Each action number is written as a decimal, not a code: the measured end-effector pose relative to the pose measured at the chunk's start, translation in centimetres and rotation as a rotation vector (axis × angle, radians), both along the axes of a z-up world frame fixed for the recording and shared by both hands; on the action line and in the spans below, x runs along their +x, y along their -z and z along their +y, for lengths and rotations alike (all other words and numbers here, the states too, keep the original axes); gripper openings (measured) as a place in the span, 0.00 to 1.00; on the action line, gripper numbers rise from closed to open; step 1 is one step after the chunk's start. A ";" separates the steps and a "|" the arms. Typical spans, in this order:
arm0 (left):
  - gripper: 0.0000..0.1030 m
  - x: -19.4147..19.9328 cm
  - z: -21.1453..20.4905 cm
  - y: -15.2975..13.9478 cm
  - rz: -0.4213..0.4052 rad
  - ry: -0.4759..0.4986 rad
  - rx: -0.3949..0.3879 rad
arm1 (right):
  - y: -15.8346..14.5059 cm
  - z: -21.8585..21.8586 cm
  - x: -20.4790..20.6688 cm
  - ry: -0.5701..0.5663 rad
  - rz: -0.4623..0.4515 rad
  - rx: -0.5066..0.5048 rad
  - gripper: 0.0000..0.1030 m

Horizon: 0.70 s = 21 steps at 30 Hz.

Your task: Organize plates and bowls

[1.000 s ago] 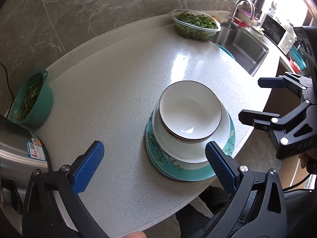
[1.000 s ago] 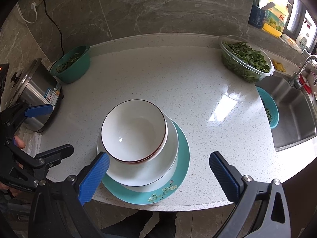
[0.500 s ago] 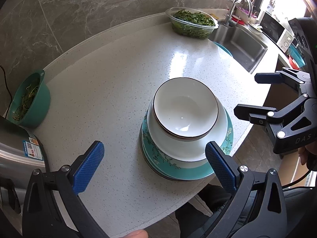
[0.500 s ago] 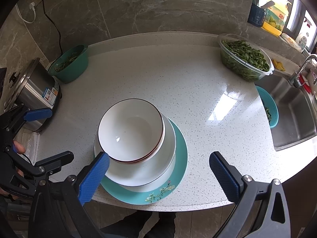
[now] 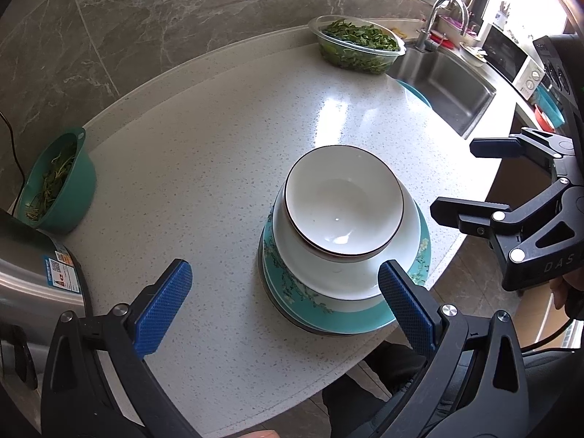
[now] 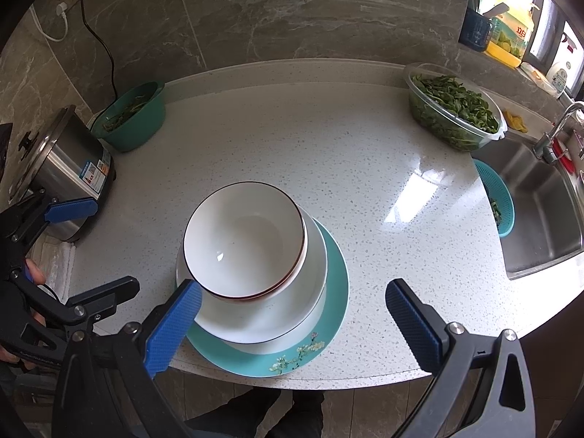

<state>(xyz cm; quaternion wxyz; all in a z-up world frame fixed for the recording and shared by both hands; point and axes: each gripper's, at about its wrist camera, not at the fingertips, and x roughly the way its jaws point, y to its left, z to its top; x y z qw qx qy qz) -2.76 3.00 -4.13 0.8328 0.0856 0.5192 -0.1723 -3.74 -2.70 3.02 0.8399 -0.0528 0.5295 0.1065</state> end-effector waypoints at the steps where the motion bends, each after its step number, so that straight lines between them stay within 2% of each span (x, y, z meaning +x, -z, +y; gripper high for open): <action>1: 1.00 0.0 0.0 0.0 -0.001 0.000 0.002 | 0.0 0.0 0.0 0.000 0.000 0.001 1.00; 21: 1.00 0.2 0.8 -0.4 -0.016 -0.063 -0.007 | 0.2 0.2 -0.2 -0.002 0.004 0.000 1.00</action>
